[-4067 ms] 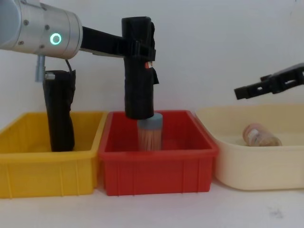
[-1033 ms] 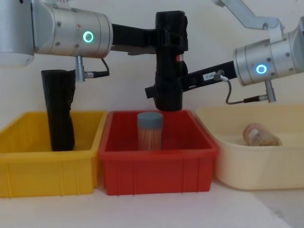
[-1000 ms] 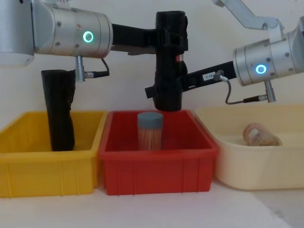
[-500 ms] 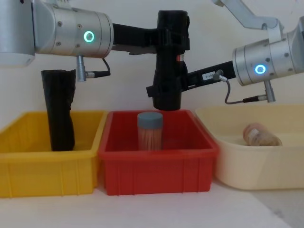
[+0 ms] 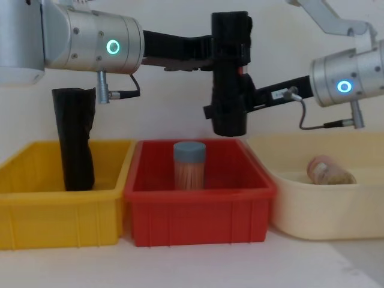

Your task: Pick up the garbage bag with the one hand and transfer it to the other hand.

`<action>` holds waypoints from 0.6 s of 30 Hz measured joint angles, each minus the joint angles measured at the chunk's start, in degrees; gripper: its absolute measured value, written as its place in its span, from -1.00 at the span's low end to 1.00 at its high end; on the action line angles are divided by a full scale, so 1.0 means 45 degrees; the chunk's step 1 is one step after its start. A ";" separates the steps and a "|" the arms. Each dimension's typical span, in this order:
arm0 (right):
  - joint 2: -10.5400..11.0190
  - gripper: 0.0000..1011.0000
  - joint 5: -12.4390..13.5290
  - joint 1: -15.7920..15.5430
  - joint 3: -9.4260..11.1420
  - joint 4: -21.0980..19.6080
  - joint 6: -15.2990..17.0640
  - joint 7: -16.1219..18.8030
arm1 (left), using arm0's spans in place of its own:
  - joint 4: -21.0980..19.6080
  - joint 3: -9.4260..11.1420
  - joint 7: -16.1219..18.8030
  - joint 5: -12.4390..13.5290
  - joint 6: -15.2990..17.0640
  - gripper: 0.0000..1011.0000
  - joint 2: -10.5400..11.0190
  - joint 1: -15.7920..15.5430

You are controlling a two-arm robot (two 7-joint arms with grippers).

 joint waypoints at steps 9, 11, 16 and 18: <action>0.0584 0.05 -0.0003 -0.0379 0.0414 -0.0474 0.0351 -0.0844 | 0.0002 -0.0010 0.0006 0.0003 0.0000 0.98 0.0001 -0.0001; 0.0775 0.05 -0.0020 -0.0483 0.0555 -0.0573 0.0440 -0.1064 | 0.0003 -0.0013 0.0008 0.0004 0.0000 0.98 0.0000 -0.0001; 0.1262 0.05 -0.0107 -0.0646 0.0814 -0.0713 0.0676 -0.1453 | 0.0002 -0.0019 0.0011 0.0008 0.0000 0.98 0.0000 -0.0002; 0.1388 0.05 -0.0152 -0.0665 0.0859 -0.0722 0.0751 -0.1512 | 0.0003 -0.0019 0.0013 0.0010 -0.0001 0.98 0.0000 -0.0002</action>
